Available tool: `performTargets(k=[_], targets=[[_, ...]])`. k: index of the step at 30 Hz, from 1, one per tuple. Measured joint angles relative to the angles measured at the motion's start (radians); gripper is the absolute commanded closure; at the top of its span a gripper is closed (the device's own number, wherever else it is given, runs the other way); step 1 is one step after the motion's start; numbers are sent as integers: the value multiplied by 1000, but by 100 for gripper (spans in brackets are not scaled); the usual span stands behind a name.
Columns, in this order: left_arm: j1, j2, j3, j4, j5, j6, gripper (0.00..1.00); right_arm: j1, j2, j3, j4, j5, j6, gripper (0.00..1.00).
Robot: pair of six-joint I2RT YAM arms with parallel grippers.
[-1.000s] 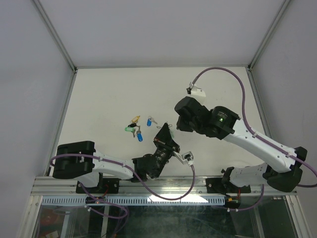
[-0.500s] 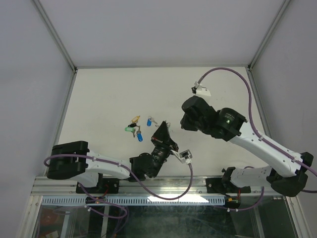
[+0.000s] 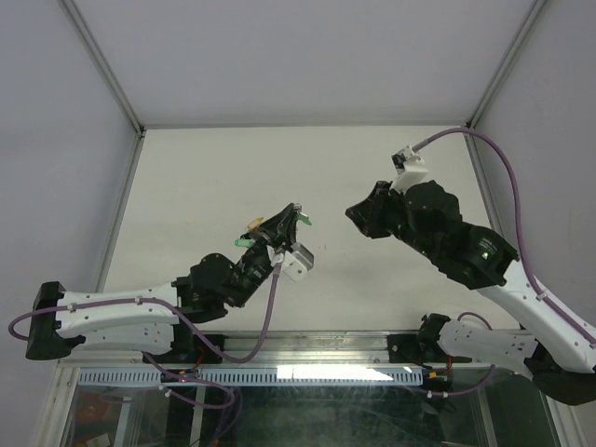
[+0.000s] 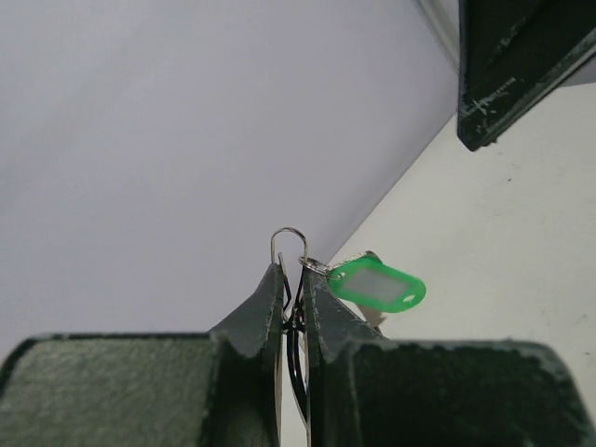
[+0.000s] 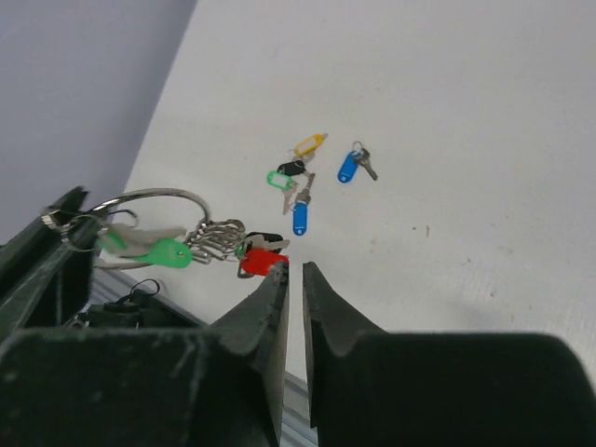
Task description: Put the keys on the keyring
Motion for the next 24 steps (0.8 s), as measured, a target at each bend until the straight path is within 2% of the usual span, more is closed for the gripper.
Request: performTargets(k=[6, 13, 19, 24], targets=[[50, -20, 3, -119, 145, -136, 100, 0, -46, -16, 129, -126, -100, 70], [63, -21, 3, -184, 252, -205, 100, 0, -11, 2, 183, -247, -161, 64], [63, -21, 3, -200, 280, -224, 100, 0, 85, 62, 180, -340, -175, 62], [69, -21, 3, -212, 285, -226, 100, 0, 126, 62, 172, -392, -175, 68]])
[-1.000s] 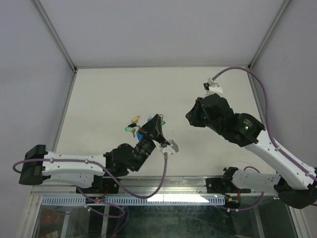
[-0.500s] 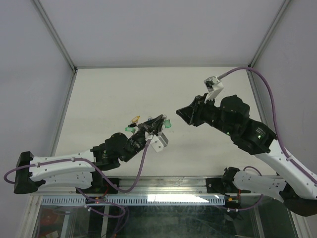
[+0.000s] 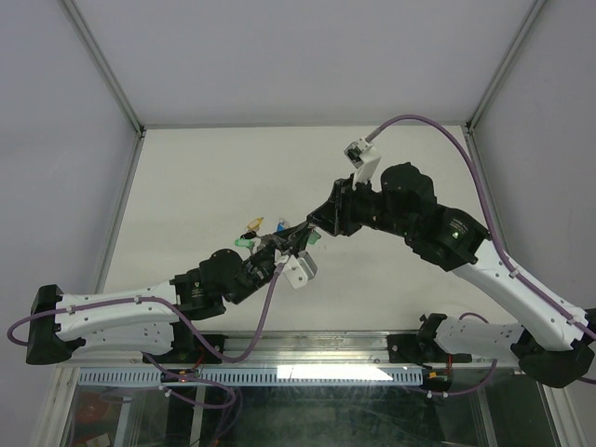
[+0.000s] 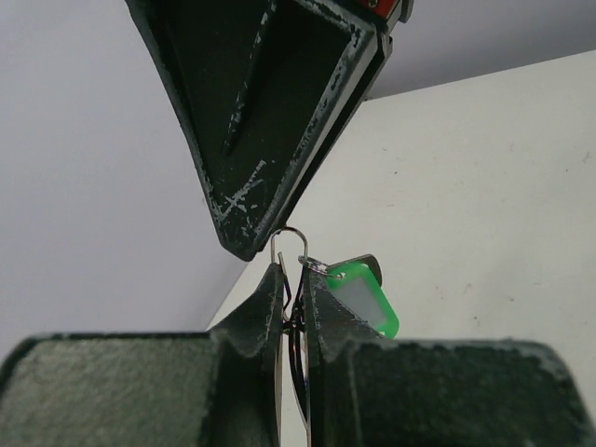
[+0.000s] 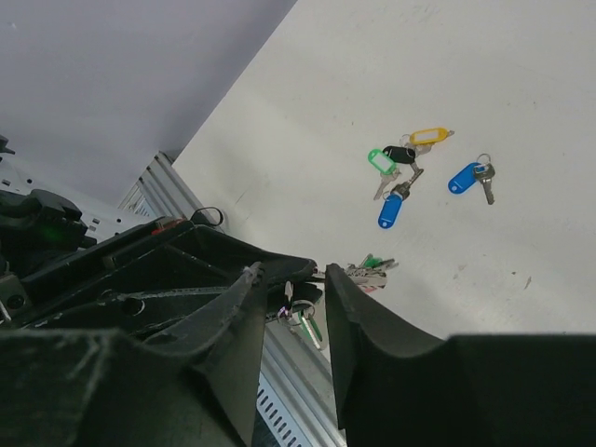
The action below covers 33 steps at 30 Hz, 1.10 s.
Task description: Put the keys on the keyring
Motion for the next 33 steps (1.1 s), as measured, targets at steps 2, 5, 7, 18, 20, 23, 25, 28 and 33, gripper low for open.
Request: performTargets(k=[2, 5, 7, 18, 20, 23, 25, 28, 33], targets=[[0, 0, 0, 0, 0, 0, 100, 0, 5, 0, -5, -13, 0, 69], [0, 0, 0, 0, -1, 0, 100, 0, 4, 0, -13, -21, 0, 69], [4, 0, 0, 0, -1, 0, 100, 0, 4, 0, -15, -23, 0, 69], [7, 0, 0, 0, -1, 0, 100, 0, 10, 0, -14, -47, 2, 85], [7, 0, 0, 0, -1, 0, 100, 0, 16, 0, -14, -55, 2, 85], [7, -3, 0, -13, -5, 0, 100, -1, 24, 0, -14, -62, 3, 84], [7, -4, 0, -17, -5, 0, 100, -1, 25, 0, -14, -64, 3, 90], [7, -5, 0, -17, -6, 0, 100, -2, 25, 0, -14, -65, 0, 100], [7, -6, 1, -16, -10, -1, 95, -5, 25, 1, -14, -65, 4, 100]])
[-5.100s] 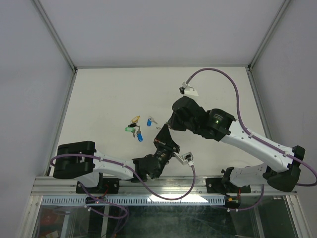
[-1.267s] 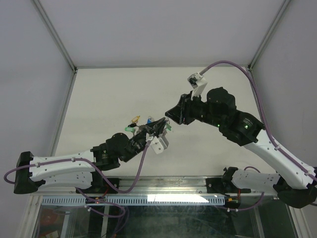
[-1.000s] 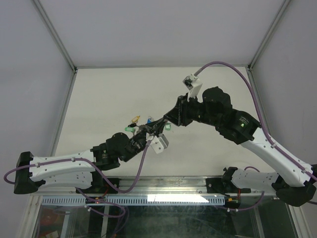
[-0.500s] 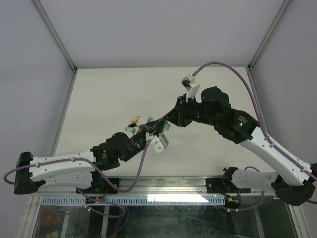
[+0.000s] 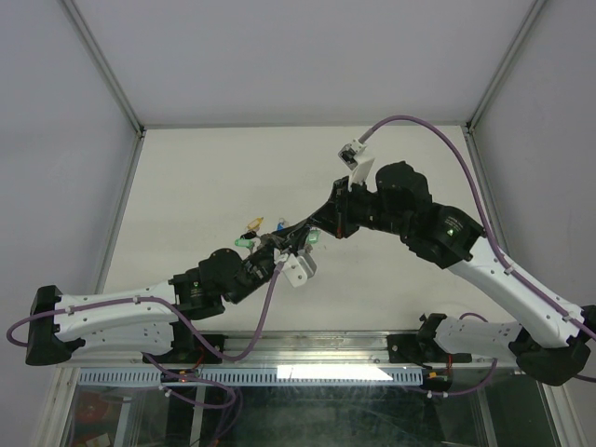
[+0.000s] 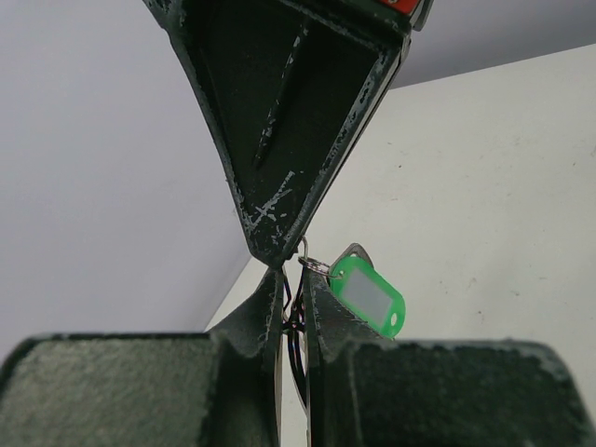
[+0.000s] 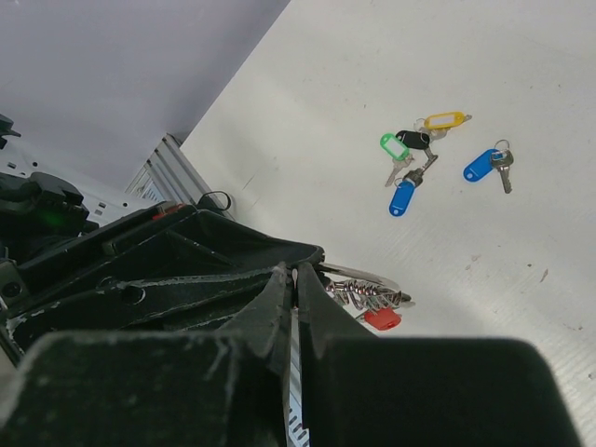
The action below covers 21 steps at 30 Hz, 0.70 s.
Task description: Put the keys on the keyring
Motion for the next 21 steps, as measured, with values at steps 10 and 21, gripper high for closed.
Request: performTargets(k=[10, 21], targets=[[6, -13, 3, 11, 2, -18, 65, 1, -7, 34, -30, 92, 1, 100], [13, -13, 6, 29, -18, -19, 63, 1, -14, 97, -52, 196, -3, 100]])
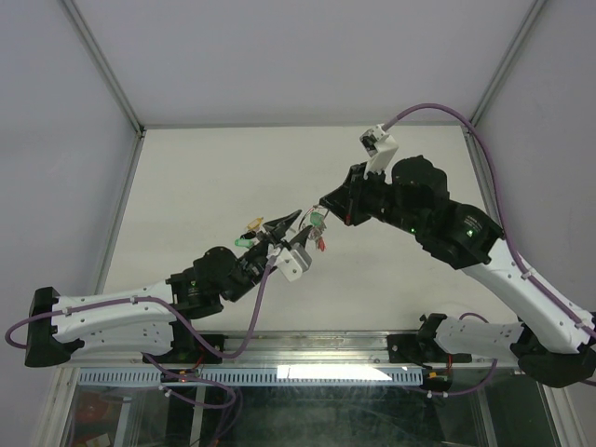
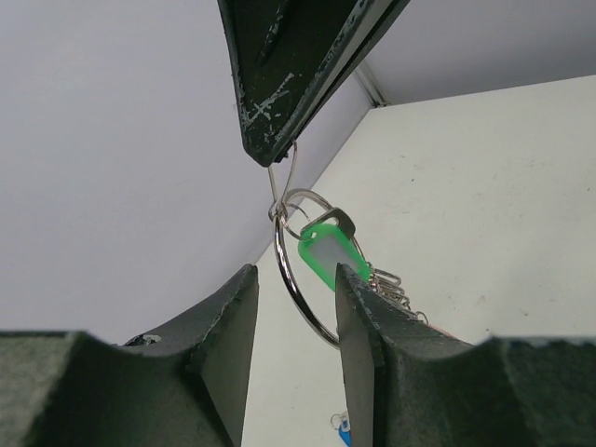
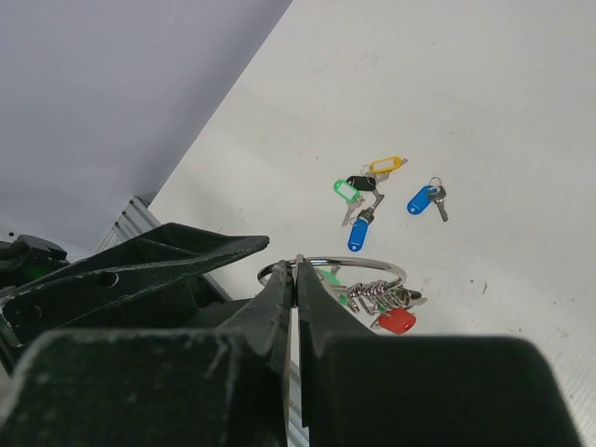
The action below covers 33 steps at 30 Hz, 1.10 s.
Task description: Put the keys on the keyring
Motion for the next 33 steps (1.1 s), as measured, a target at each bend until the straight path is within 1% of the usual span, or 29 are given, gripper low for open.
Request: performTargets(k=[6, 16, 24, 29, 33], targets=[[14, 0, 0, 10, -2, -5, 65, 0, -6, 2, -1, 5, 0, 100], [46, 13, 5, 11, 2, -35, 74, 0, -38, 1, 1, -10, 0, 100], [66, 31, 17, 8, 20, -66, 88, 0, -64, -6, 4, -15, 1, 100], [79, 31, 21, 7, 38, -85, 99, 0, -66, -19, 3, -18, 2, 100], [85, 31, 25, -2, 61, -99, 100, 0, -66, -20, 3, -21, 3, 100]])
